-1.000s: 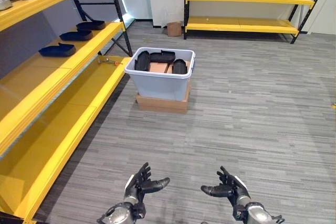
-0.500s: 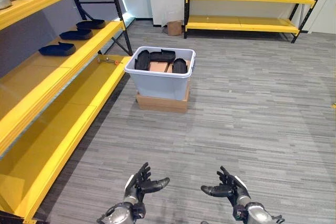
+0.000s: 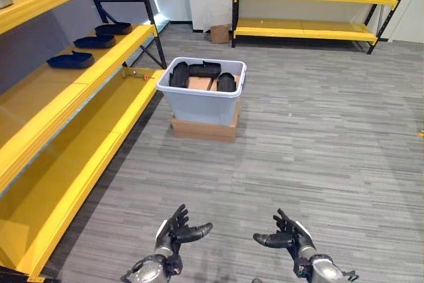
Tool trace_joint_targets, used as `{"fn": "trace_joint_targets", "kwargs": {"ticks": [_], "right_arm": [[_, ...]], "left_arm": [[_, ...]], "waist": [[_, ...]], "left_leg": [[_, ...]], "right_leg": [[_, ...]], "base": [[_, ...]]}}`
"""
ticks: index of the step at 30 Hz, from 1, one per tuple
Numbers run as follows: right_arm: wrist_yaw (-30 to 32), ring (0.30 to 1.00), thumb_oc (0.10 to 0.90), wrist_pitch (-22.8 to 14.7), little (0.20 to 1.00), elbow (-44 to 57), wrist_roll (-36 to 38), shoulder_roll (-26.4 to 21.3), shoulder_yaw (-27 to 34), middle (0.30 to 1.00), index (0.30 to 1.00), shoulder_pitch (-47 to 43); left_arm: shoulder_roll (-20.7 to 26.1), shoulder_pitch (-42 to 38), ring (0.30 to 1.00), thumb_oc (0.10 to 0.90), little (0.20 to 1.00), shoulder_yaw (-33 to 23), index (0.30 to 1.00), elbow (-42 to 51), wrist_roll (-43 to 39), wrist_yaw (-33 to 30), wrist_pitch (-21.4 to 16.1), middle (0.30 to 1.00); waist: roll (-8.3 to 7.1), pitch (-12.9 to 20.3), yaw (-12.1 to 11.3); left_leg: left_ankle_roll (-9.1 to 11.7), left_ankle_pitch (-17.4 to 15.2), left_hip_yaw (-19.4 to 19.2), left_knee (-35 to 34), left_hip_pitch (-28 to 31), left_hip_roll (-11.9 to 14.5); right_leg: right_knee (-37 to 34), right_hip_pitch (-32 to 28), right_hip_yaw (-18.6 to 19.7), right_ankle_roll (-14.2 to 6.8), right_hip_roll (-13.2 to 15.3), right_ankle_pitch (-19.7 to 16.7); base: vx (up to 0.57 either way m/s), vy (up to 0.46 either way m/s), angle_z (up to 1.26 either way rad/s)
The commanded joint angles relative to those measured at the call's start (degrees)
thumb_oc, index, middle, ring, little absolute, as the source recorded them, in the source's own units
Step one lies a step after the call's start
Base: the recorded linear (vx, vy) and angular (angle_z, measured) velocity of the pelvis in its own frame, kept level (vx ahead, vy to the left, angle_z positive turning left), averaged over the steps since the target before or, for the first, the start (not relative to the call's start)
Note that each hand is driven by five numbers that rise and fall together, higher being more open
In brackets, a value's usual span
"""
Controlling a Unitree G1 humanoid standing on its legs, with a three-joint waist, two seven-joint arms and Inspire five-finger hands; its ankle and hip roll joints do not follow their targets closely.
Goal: Move parts from the plastic box to the shelf.
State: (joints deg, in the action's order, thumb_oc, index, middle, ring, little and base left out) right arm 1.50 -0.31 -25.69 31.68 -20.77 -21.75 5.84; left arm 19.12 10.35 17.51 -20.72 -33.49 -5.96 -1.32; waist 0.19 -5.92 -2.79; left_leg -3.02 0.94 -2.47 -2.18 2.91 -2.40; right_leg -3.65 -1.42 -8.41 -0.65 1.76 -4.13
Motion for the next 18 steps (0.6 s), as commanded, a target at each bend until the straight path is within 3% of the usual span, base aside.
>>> {"fn": "trace_joint_targets", "kwargs": {"ticks": [1, 4, 5, 7, 9, 10, 11, 14, 18], "right_arm": [[-1.28, 1.000, 0.900, -4.50, 1.000, 2.46, -0.33, 0.65, -0.28, 1.000, 1.000, -4.43], [-1.61, 1.000, 0.900, -4.22, 1.000, 2.63, -0.74, 1.26, -0.09, 1.000, 1.000, -3.37], [-1.61, 1.000, 0.900, -4.22, 1.000, 2.64, -0.74, 1.26, -0.09, 1.000, 1.000, -3.36], [-1.91, 1.000, 0.900, -4.08, 1.000, 3.11, -0.84, 1.41, 0.06, 1.000, 1.000, -2.12], [-1.94, 1.000, 0.900, -4.13, 1.000, 3.18, -1.01, 1.36, 0.55, 1.000, 1.000, -1.52], [-2.05, 1.000, 0.900, -4.16, 1.000, 2.96, -0.89, 1.23, 0.47, 1.000, 1.000, -1.67], [-2.05, 1.000, 0.900, -4.16, 1.000, 2.96, -0.89, 1.23, 0.47, 1.000, 1.000, -1.67], [-2.21, 1.000, 0.900, -4.21, 1.000, 3.03, -0.13, 0.52, 0.14, 1.000, 1.000, -2.68], [-2.25, 1.000, 0.900, -4.09, 1.000, 3.03, 0.01, 0.38, -0.36, 1.000, 1.000, -3.05]], "left_arm": [[2.80, -4.52, 1.000, 0.900, 1.000, -2.24, 1.000, 4.26, 0.12, 0.24, -4.79, 1.000], [3.20, -4.37, 1.000, 0.900, 1.000, -2.25, 1.000, 4.46, 1.33, 0.65, -4.40, 1.000], [3.21, -4.36, 1.000, 0.900, 1.000, -2.25, 1.000, 4.47, 1.34, 0.65, -4.39, 1.000], [3.41, -4.30, 1.000, 0.900, 1.000, -1.97, 1.000, 4.61, 2.08, 1.16, -4.13, 1.000], [3.63, -4.46, 1.000, 0.900, 1.000, -1.82, 1.000, 4.62, 3.14, 1.71, -3.92, 1.000], [3.48, -4.39, 1.000, 0.900, 1.000, -1.73, 1.000, 4.39, 3.02, 1.90, -3.87, 1.000], [3.48, -4.39, 1.000, 0.900, 1.000, -1.73, 1.000, 4.39, 3.02, 1.90, -3.87, 1.000], [2.77, -4.20, 1.000, 0.900, 1.000, -1.82, 1.000, 3.97, 2.77, 2.41, -3.87, 1.000], [1.88, -4.29, 1.000, 0.900, 1.000, -1.64, 1.000, 3.20, 2.77, 2.44, -4.19, 1.000]], "waist": [[-1.54, 0.72, -1.32], [-1.35, -0.17, -0.87], [-1.45, -0.12, -0.91], [-1.03, -0.83, -0.32], [-0.24, -1.80, 0.14], [-0.10, -1.74, 0.67], [-0.09, -1.77, 0.67], [-1.20, -1.89, 2.20], [-2.00, -1.26, 3.19]], "left_leg": [[0.04, -4.16, 6.13, 4.57, -2.49, 1.18], [-1.94, -4.56, 7.23, 5.19, -1.84, -0.84], [-1.98, -4.55, 7.17, 5.24, -1.94, -0.96], [-3.01, -4.65, 8.33, 5.22, -0.80, -2.02], [-3.70, -5.12, 9.49, 5.03, 0.81, -2.17], [-3.62, -5.24, 10.07, 4.47, 1.75, -2.22], [-3.62, -5.24, 10.08, 4.45, 1.79, -2.22], [-3.30, -6.17, 12.28, 2.07, 5.70, -3.58], [-2.13, -7.58, 14.81, 0.45, 9.25, -3.94]], "right_leg": [[12.21, 2.41, 1.86, -7.24, 8.72, 3.04], [24.82, 7.98, 3.68, -7.55, 10.76, -2.94], [25.08, 8.21, 3.81, -7.61, 10.87, -2.83], [32.38, 11.38, 4.87, -6.95, 11.65, -7.76], [38.11, 16.10, 4.57, -6.45, 10.30, -6.90], [36.62, 17.44, 5.01, -6.28, 8.52, -5.60], [36.62, 17.41, 5.00, -6.27, 8.52, -5.59], [22.90, 19.98, 4.69, -6.38, 3.20, -4.03], [10.96, 17.43, 6.24, -6.23, -0.60, -5.50]], "base": [[-0.01, 0.190, -0.03], [0.00, 0.202, 0.08], [0.03, 0.153, 0.20], [0.05, 0.193, 0.45], [0.09, 0.176, 0.42], [0.08, 0.040, 0.36], [0.12, 0.009, 0.25], [0.24, -0.020, 0.11], [0.22, -0.066, 0.46]]}}
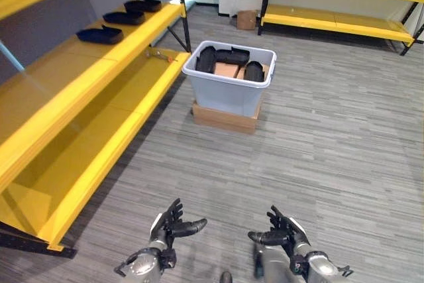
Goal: Move parts from the plastic box to the shelf.
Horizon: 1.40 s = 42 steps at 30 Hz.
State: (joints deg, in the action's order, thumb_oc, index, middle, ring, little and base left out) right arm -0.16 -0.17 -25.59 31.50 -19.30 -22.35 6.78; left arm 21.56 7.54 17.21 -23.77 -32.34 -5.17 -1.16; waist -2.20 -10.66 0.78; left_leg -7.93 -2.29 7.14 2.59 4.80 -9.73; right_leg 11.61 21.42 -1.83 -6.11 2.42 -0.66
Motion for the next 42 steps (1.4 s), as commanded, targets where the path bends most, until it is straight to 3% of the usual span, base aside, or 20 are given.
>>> {"fn": "trace_joint_targets", "kwargs": {"ticks": [1, 7, 11, 12, 14, 17, 18, 19, 20, 23, 25, 29, 33, 36, 37, 39, 42], "right_arm": [[-0.64, 1.000, 0.900, -4.13, 1.000, 2.94, 0.10, -0.97, 0.35, 1.000, 1.000, -3.61], [-0.15, 1.000, 0.900, -4.73, 1.000, 3.31, 1.12, -1.53, 0.81, 1.000, 1.000, -4.00], [0.52, 1.000, 0.900, -5.03, 1.000, 3.12, 1.59, -1.93, 1.61, 1.000, 1.000, -3.74], [0.50, 1.000, 0.900, -5.12, 1.000, 2.87, 1.60, -2.08, 1.79, 1.000, 1.000, -3.66], [0.51, 1.000, 0.900, -5.40, 1.000, 2.82, 1.87, -2.79, 2.09, 1.000, 1.000, -3.32], [0.26, 1.000, 0.900, -5.43, 1.000, 3.52, 1.81, -3.75, 2.44, 1.000, 1.000, -2.64], [0.42, 1.000, 0.900, -5.33, 1.000, 3.85, 1.75, -3.89, 2.46, 1.000, 1.000, -2.58], [0.73, 1.000, 0.900, -5.21, 1.000, 4.11, 1.80, -3.97, 2.67, 1.000, 1.000, -2.61], [1.18, 1.000, 0.900, -5.38, 1.000, 4.28, 1.22, -4.03, 3.05, 1.000, 1.000, -2.58], [1.96, 1.000, 0.900, -5.66, 1.000, 3.43, 0.59, -3.34, 3.38, 1.000, 1.000, -2.83], [2.21, 1.000, 0.900, -5.42, 1.000, 2.95, 0.58, -3.11, 3.36, 1.000, 1.000, -3.35], [1.62, 1.000, 0.900, -4.72, 1.000, 3.11, 0.76, -1.59, 2.80, 1.000, 1.000, -3.33], [1.04, 1.000, 0.900, -4.36, 1.000, 4.25, 0.29, -0.76, 2.17, 1.000, 1.000, -3.59], [1.06, 1.000, 0.900, -4.18, 1.000, 4.25, -0.32, 0.11, 1.36, 1.000, 1.000, -4.59], [0.66, 1.000, 0.900, -4.08, 1.000, 5.42, -0.58, 0.37, 1.08, 1.000, 1.000, -3.94], [0.25, 1.000, 0.900, -4.01, 1.000, 6.63, -0.70, 0.38, 0.90, 1.000, 1.000, -2.95], [-0.09, 1.000, 0.900, -3.94, 1.000, 7.96, -0.80, 0.37, 1.39, 1.000, 1.000, -1.34]], "left_arm": [[-0.91, -1.28, 1.000, 0.900, 1.000, -1.31, 1.000, 6.24, 1.67, 1.70, -4.28, 1.000], [-1.61, -1.34, 1.000, 0.900, 1.000, -0.84, 1.000, 6.10, 0.31, 1.10, -4.70, 1.000], [-1.55, -2.27, 1.000, 0.900, 1.000, -0.31, 1.000, 5.85, 0.03, 0.74, -4.77, 1.000], [-1.57, -2.45, 1.000, 0.900, 1.000, -0.10, 1.000, 5.81, -0.09, 0.77, -4.81, 1.000], [-1.70, -2.46, 1.000, 0.900, 1.000, 0.16, 1.000, 6.21, -1.20, 0.83, -5.17, 1.000], [-1.48, -1.73, 1.000, 0.900, 1.000, 0.24, 1.000, 6.95, -1.38, 1.08, -5.05, 1.000], [-1.34, -1.24, 1.000, 0.900, 1.000, 0.30, 1.000, 7.54, -1.50, 1.24, -4.92, 1.000], [-1.02, -0.74, 1.000, 0.900, 1.000, 0.14, 1.000, 7.43, -1.11, 1.17, -4.59, 1.000], [-0.73, -0.29, 1.000, 0.900, 1.000, 0.32, 1.000, 6.63, -1.06, 0.88, -4.35, 1.000], [-0.56, -0.74, 1.000, 0.900, 1.000, 0.76, 1.000, 6.37, 0.18, 0.66, -4.16, 1.000], [-0.48, -1.61, 1.000, 0.900, 1.000, 0.74, 1.000, 6.27, 0.59, 0.72, -4.21, 1.000], [-0.47, -2.00, 1.000, 0.900, 1.000, 0.41, 1.000, 6.02, 0.89, 0.42, -4.38, 1.000], [0.07, -2.49, 1.000, 0.900, 1.000, -0.02, 1.000, 6.49, 0.72, -0.14, -4.43, 1.000], [0.50, -3.51, 1.000, 0.900, 1.000, 0.24, 1.000, 6.54, 0.71, -0.60, -3.93, 1.000], [0.61, -2.98, 1.000, 0.900, 1.000, 0.07, 1.000, 6.54, 0.60, -0.66, -3.53, 1.000], [0.87, -2.65, 1.000, 0.900, 1.000, 0.13, 1.000, 6.96, 0.37, -0.44, -3.16, 1.000], [1.16, -1.79, 1.000, 0.900, 1.000, 0.34, 1.000, 6.98, 0.82, 0.63, -2.55, 1.000]], "waist": [[0.36, 4.10, -0.58], [1.72, 6.82, -0.47], [1.99, 7.06, 0.13], [2.03, 7.03, 0.18], [1.54, 5.86, -0.20], [0.36, 3.41, -1.63], [-0.10, 2.85, -1.89], [-1.11, 2.36, -2.67], [-1.56, 2.76, -3.13], [-0.09, 3.00, -4.24], [0.25, 2.92, -4.51], [0.29, 5.36, -5.08], [-0.33, 6.20, -5.32], [-0.32, 6.08, -5.72], [-0.09, 5.34, -5.33], [0.89, 4.36, -4.24], [1.93, 3.41, -2.94]], "left_leg": [[3.08, -4.77, 5.29, -4.34, 7.86, 3.74], [5.11, -3.86, 4.96, -3.74, 8.75, 7.90], [6.66, -3.20, 5.22, -0.89, 7.53, 9.32], [7.34, -2.72, 4.95, 1.59, 6.66, 9.63], [10.07, 3.44, 3.57, 15.64, 0.33, 9.15], [10.53, 8.35, 3.88, 27.81, -6.88, 6.04], [9.66, 7.43, 2.60, 27.25, -9.39, 6.14], [8.70, 4.19, 0.03, 22.60, -12.18, 7.15], [8.37, 2.04, -1.48, 12.73, -13.12, 8.52], [10.16, 10.85, -1.29, -0.19, -17.15, 11.90], [10.71, 12.32, -3.17, -0.87, -17.16, 11.84], [8.97, 9.69, -1.53, -2.65, -13.75, 10.23], [7.70, 7.20, -3.01, -0.86, -12.75, 8.81], [4.94, 3.81, -2.91, 1.40, -11.80, 6.17], [3.26, 3.30, -2.86, 1.32, -10.22, 5.01], [2.31, 3.43, -1.66, 0.30, -8.25, 4.92], [1.76, 2.60, -0.06, -1.37, -4.97, 5.27]], "right_leg": [[-5.27, -6.69, -0.29, -0.51, -1.22, -8.67], [-4.81, -8.24, -2.50, 1.07, -2.98, -6.47], [-5.02, -9.02, -2.87, 1.89, -3.27, -5.04], [-5.27, -9.68, -3.01, 2.23, -3.36, -4.44], [-7.36, -13.27, -3.03, 3.65, -3.20, -3.73], [-8.99, -16.60, -2.82, 4.83, -2.04, -3.20], [-9.73, -17.61, -2.66, 4.69, -1.24, -3.12], [-10.83, -19.45, -2.15, 4.07, 0.06, -2.96], [-11.73, -20.62, -1.68, 3.51, 0.54, -2.28], [-13.47, -23.79, -0.75, 3.41, -0.57, -0.66], [-14.13, -25.36, -0.75, 3.37, -0.66, -0.33], [-14.09, -26.80, 0.08, 2.14, 0.89, 0.75], [-12.21, -27.17, 0.34, 0.77, 3.23, 1.39], [-2.21, -24.40, 0.94, -0.84, 5.76, 0.56], [8.62, -20.09, 1.76, -0.77, 6.63, -4.77], [18.31, -15.91, 1.79, -0.32, 6.11, -9.77], [23.34, -10.76, 0.17, 0.37, 4.80, -7.32]], "base": [[0.22, -0.103, 0.34], [0.21, -0.096, 0.10], [0.12, -0.056, 0.35], [0.18, -0.076, 0.41], [0.15, -0.060, -0.04], [0.07, -0.026, -0.09], [0.18, -0.004, -0.18], [0.29, 0.062, -0.03], [0.34, 0.116, 0.16], [0.25, 0.135, 0.13], [0.18, 0.136, -0.11], [0.20, 0.144, -0.48], [0.23, 0.182, -0.33], [0.25, 0.304, 0.06], [0.21, 0.313, 0.02], [0.16, 0.248, 0.21], [0.18, 0.131, 0.52]]}}
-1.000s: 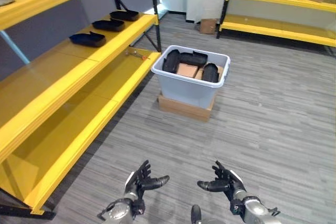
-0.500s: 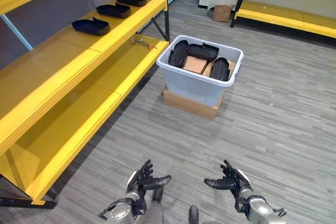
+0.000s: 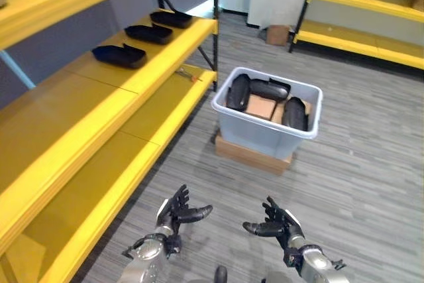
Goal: Move parts from the plastic box to the shelf.
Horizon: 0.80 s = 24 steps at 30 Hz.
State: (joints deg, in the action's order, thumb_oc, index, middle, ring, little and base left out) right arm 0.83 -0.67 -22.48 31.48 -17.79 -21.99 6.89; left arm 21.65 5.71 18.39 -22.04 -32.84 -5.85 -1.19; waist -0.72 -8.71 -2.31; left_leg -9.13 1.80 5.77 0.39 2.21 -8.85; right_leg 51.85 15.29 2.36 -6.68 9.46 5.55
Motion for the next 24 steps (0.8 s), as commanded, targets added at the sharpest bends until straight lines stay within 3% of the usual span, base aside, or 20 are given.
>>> {"fn": "trace_joint_targets", "kwargs": {"ticks": [1, 5, 7, 10, 12, 13, 15, 18, 20, 21, 22, 24], "right_arm": [[-0.85, 1.000, 0.900, -3.64, 1.000, 5.09, -0.82, -1.28, 1.26, 1.000, 1.000, -1.14], [-0.25, 1.000, 0.900, -3.88, 1.000, 4.84, -0.97, -1.44, 2.13, 1.000, 1.000, -1.04], [-0.46, 1.000, 0.900, -3.77, 1.000, 4.29, -1.63, -1.55, 1.63, 1.000, 1.000, -1.56], [-0.80, 1.000, 0.900, -3.50, 1.000, 4.95, -2.28, -1.92, 1.17, 1.000, 1.000, -1.72], [-1.10, 1.000, 0.900, -3.57, 1.000, 4.61, -2.34, -1.91, 0.93, 1.000, 1.000, -1.28], [-0.66, 1.000, 0.900, -3.81, 1.000, 4.22, -1.63, -2.03, 1.11, 1.000, 1.000, -1.60], [-0.72, 1.000, 0.900, -3.97, 1.000, 4.53, -1.42, -2.26, 1.16, 1.000, 1.000, -1.95], [-0.52, 1.000, 0.900, -4.56, 1.000, 4.61, -0.53, -3.10, 1.50, 1.000, 1.000, -2.12], [-0.38, 1.000, 0.900, -4.79, 1.000, 4.59, 0.26, -3.85, 1.59, 1.000, 1.000, -1.92], [-0.57, 1.000, 0.900, -4.81, 1.000, 4.52, 0.60, -4.28, 1.49, 1.000, 1.000, -1.80], [-0.57, 1.000, 0.900, -4.81, 1.000, 4.53, 0.61, -4.28, 1.50, 1.000, 1.000, -1.80], [-0.63, 1.000, 0.900, -4.70, 1.000, 4.94, 0.33, -5.12, 1.58, 1.000, 1.000, -1.53]], "left_arm": [[1.04, 0.18, 1.000, 0.900, 1.000, -0.76, 1.000, 4.86, 1.47, 1.52, -2.56, 1.000], [0.81, 0.97, 1.000, 0.900, 1.000, -1.53, 1.000, 4.36, 0.29, 1.35, -2.74, 1.000], [0.02, 1.01, 1.000, 0.900, 1.000, -1.88, 1.000, 3.65, -0.40, 1.41, -3.13, 1.000], [-0.61, 1.08, 1.000, 0.900, 1.000, -2.73, 1.000, 3.52, -0.93, 1.34, -3.67, 1.000], [-1.11, 1.24, 1.000, 0.900, 1.000, -2.88, 1.000, 2.89, -0.49, 1.70, -3.78, 1.000], [-1.45, 0.46, 1.000, 0.900, 1.000, -2.55, 1.000, 2.64, -0.73, 1.46, -3.92, 1.000], [-1.48, 0.36, 1.000, 0.900, 1.000, -2.66, 1.000, 2.72, -0.77, 1.35, -3.97, 1.000], [-1.40, -0.57, 1.000, 0.900, 1.000, -2.09, 1.000, 2.61, -0.67, 1.08, -3.91, 1.000], [-1.62, -0.95, 1.000, 0.900, 1.000, -1.85, 1.000, 2.90, -1.05, 0.73, -4.31, 1.000], [-1.72, -0.59, 1.000, 0.900, 1.000, -2.01, 1.000, 3.33, -1.68, 0.69, -4.47, 1.000], [-1.71, -0.60, 1.000, 0.900, 1.000, -2.01, 1.000, 3.34, -1.69, 0.69, -4.46, 1.000], [-1.47, -0.07, 1.000, 0.900, 1.000, -1.86, 1.000, 3.92, -1.58, 0.92, -4.25, 1.000]], "waist": [[0.49, 1.16, 0.72], [-0.02, 0.33, 1.37], [-0.42, 0.25, 1.92], [-0.84, 0.33, 1.76], [-1.33, 1.65, 1.52], [-0.96, 3.01, 2.11], [-0.67, 3.29, 2.02], [0.37, 4.00, 2.87], [0.81, 3.38, 3.38], [0.37, 2.31, 2.76], [0.41, 2.32, 2.79], [-0.69, 0.84, 1.86]], "left_leg": [[3.03, -1.84, 1.72, 0.14, -0.97, 4.36], [3.85, -3.83, 1.76, -1.40, 3.34, 4.07], [4.54, -4.60, 2.04, -2.56, 5.61, 4.28], [5.54, -5.06, 1.80, -3.74, 7.68, 4.90], [6.23, -6.20, 1.12, -4.23, 8.76, 5.76], [7.28, -6.51, 1.29, -3.93, 9.45, 7.50], [7.64, -6.47, 1.11, -3.51, 9.27, 8.14], [9.49, -6.72, 0.33, 1.04, 8.75, 10.98], [11.56, -2.79, -0.69, 12.20, 5.34, 12.10], [11.82, 1.58, -0.27, 22.80, 0.72, 10.94], [11.82, 1.45, -0.23, 23.10, 0.52, 10.96], [11.03, 4.83, 0.82, 32.96, -4.88, 9.06]], "right_leg": [[-18.76, -2.77, -4.85, 1.20, -3.00, -12.41], [-33.85, -1.48, -11.82, 0.33, -1.50, -13.33], [-42.10, -0.86, -12.55, -0.77, -2.34, -15.18], [-47.09, -1.86, -16.45, -1.83, -1.91, -17.29], [-48.96, -4.52, -17.54, -0.85, -2.77, -15.93], [-48.08, -4.68, -15.72, -0.06, -4.13, -14.96], [-47.73, -4.76, -15.88, 0.33, -4.49, -14.36], [-45.75, -5.13, -15.33, 2.22, -6.05, -10.77], [-45.73, -7.66, -13.55, 4.08, -7.87, -8.36], [-45.95, -9.34, -12.08, 5.41, -8.27, -7.51], [-45.93, -9.29, -12.11, 5.42, -8.30, -7.52], [-46.84, -11.68, -10.35, 6.61, -8.06, -6.95]], "base": [[0.22, 0.056, 0.42], [0.24, -0.022, 0.03], [0.28, -0.092, -0.11], [0.26, -0.111, 0.04], [0.33, -0.158, 0.07], [0.39, -0.181, 0.04], [0.27, -0.147, 0.14], [0.29, -0.168, -0.19], [0.34, -0.208, -0.40], [0.22, -0.135, -0.12], [0.14, -0.090, -0.01], [0.12, -0.073, -0.56]]}}
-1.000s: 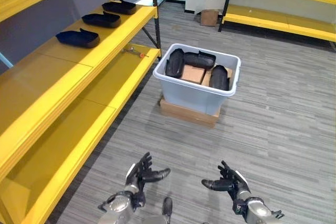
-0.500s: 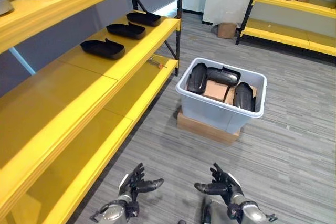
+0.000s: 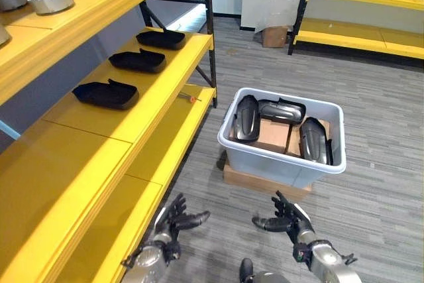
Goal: Move parts from the plastic box to the shelf.
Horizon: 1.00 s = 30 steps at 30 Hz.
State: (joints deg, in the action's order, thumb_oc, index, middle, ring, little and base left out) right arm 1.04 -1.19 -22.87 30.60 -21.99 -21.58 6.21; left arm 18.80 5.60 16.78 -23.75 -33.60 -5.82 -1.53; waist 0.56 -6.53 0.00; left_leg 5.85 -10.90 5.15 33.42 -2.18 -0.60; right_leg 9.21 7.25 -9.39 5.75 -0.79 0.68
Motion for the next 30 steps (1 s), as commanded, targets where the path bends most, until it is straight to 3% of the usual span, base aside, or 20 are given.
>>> {"fn": "trace_joint_targets", "kwargs": {"ticks": [1, 3, 5, 6, 7, 9, 12, 19, 26, 28, 30], "right_arm": [[-0.83, 1.000, 0.900, -4.17, 1.000, 5.33, 1.21, -0.92, 1.17, 1.000, 1.000, -0.84], [-0.14, 1.000, 0.900, -4.26, 1.000, 5.54, 1.26, -1.33, 1.46, 1.000, 1.000, -0.51], [0.06, 1.000, 0.900, -4.56, 1.000, 5.86, 1.13, -1.49, 1.95, 1.000, 1.000, -0.26], [0.00, 1.000, 0.900, -4.62, 1.000, 5.78, 0.86, -1.49, 2.04, 1.000, 1.000, 0.00], [0.00, 1.000, 0.900, -4.71, 1.000, 5.44, 0.39, -1.39, 1.95, 1.000, 1.000, 0.09], [-0.29, 1.000, 0.900, -4.55, 1.000, 4.34, -0.56, -1.20, 1.58, 1.000, 1.000, -0.27], [-1.86, 1.000, 0.900, -3.87, 1.000, 5.37, -0.66, -0.66, 1.14, 1.000, 1.000, 1.11], [-2.31, 1.000, 0.900, -3.29, 1.000, 5.41, -0.04, 0.31, 0.35, 1.000, 1.000, 0.52], [-2.85, 1.000, 0.900, -3.36, 1.000, 5.37, -0.82, 0.46, -1.25, 1.000, 1.000, -1.56], [-3.13, 1.000, 0.900, -3.38, 1.000, 5.49, -1.00, 0.39, -1.59, 1.000, 1.000, -2.19], [-3.26, 1.000, 0.900, -3.60, 1.000, 5.93, -1.31, 0.36, -1.96, 1.000, 1.000, -2.73]], "left_arm": [[1.39, 0.04, 1.000, 0.900, 1.000, -0.24, 1.000, 5.64, -0.82, 0.89, -3.90, 1.000], [1.54, 0.44, 1.000, 0.900, 1.000, 0.07, 1.000, 5.78, -1.10, 1.06, -3.74, 1.000], [1.85, 0.87, 1.000, 0.900, 1.000, 0.21, 1.000, 5.69, -0.84, 1.25, -3.76, 1.000], [1.89, 1.12, 1.000, 0.900, 1.000, 0.29, 1.000, 5.69, -0.52, 1.27, -3.78, 1.000], [1.85, 1.48, 1.000, 0.900, 1.000, 0.38, 1.000, 5.63, 0.13, 1.31, -3.70, 1.000], [1.82, 1.91, 1.000, 0.900, 1.000, 0.29, 1.000, 5.62, 0.90, 1.32, -3.97, 1.000], [2.04, 2.06, 1.000, 0.900, 1.000, 0.55, 1.000, 5.80, 1.05, 2.60, -4.21, 1.000], [3.02, 1.89, 1.000, 0.900, 1.000, 0.46, 1.000, 6.50, 1.38, 2.33, -4.10, 1.000], [3.57, 2.74, 1.000, 0.900, 1.000, -0.28, 1.000, 7.60, 0.84, 2.16, -4.07, 1.000], [3.87, 2.85, 1.000, 0.900, 1.000, -0.38, 1.000, 7.66, 1.03, 2.35, -4.05, 1.000], [4.37, 2.60, 1.000, 0.900, 1.000, -0.26, 1.000, 7.94, 1.08, 2.38, -4.09, 1.000]], "waist": [[-1.89, -1.35, -0.45], [-2.77, -2.37, -1.30], [-2.81, -2.11, -1.56], [-2.32, -1.98, -1.97], [-1.68, -1.92, -2.79], [-0.75, -1.99, -3.86], [0.17, 0.49, -2.43], [-0.39, 1.40, -1.82], [-0.57, 1.18, -2.85], [-0.59, 0.98, -3.14], [-0.28, 0.13, -3.12]], "left_leg": [[-3.95, 17.41, 1.46, 0.16, -0.61, 0.86], [-5.23, 14.14, 0.33, -3.15, -6.29, 0.43], [-5.39, 12.28, 0.24, -11.72, -8.00, 0.09], [-5.19, 12.61, 1.05, -18.31, -8.87, -0.56], [-4.99, 15.06, 3.13, -23.31, -9.67, -1.77], [-4.98, 18.62, 6.76, -28.43, -9.73, -4.23], [-6.31, 17.21, 6.59, -34.52, -2.47, -3.47], [-8.18, 14.90, 4.04, -34.83, -0.07, -3.52], [-9.47, 13.39, 4.69, -34.08, -0.17, -4.35], [-9.91, 12.49, 4.66, -33.20, -0.35, -4.66], [-10.89, 11.02, 4.43, -31.18, -0.79, -4.98]], "right_leg": [[-4.20, -3.62, 1.37, -5.82, 2.12, -2.08], [-5.86, -5.90, 3.52, -6.17, 3.18, -1.94], [-7.30, -6.84, 4.79, -6.81, 3.28, -1.97], [-7.98, -7.55, 5.53, -7.11, 2.82, -1.72], [-8.58, -8.50, 6.56, -7.13, 1.95, -1.55], [-9.42, -10.48, 8.92, -7.33, 0.53, -1.13], [-8.94, -10.54, 10.79, -7.59, 0.13, 0.00], [-8.37, -10.28, 12.79, -8.62, 1.44, 0.00], [-6.94, -9.08, 14.43, -9.35, 1.55, 0.13], [-5.42, -8.51, 14.43, -9.63, 1.68, 0.54], [0.61, -6.21, 13.95, -10.26, 1.70, 2.07]], "base": [[0.19, -0.048, -0.67], [0.18, 0.019, -0.40], [0.20, 0.083, -0.21], [0.22, 0.108, -0.26], [0.22, 0.090, -0.34], [0.20, 0.061, -0.58], [0.22, 0.126, -1.24], [0.10, 0.067, -0.35], [0.05, 0.026, -0.07], [0.06, 0.034, -0.19], [0.04, 0.052, -0.10]]}}
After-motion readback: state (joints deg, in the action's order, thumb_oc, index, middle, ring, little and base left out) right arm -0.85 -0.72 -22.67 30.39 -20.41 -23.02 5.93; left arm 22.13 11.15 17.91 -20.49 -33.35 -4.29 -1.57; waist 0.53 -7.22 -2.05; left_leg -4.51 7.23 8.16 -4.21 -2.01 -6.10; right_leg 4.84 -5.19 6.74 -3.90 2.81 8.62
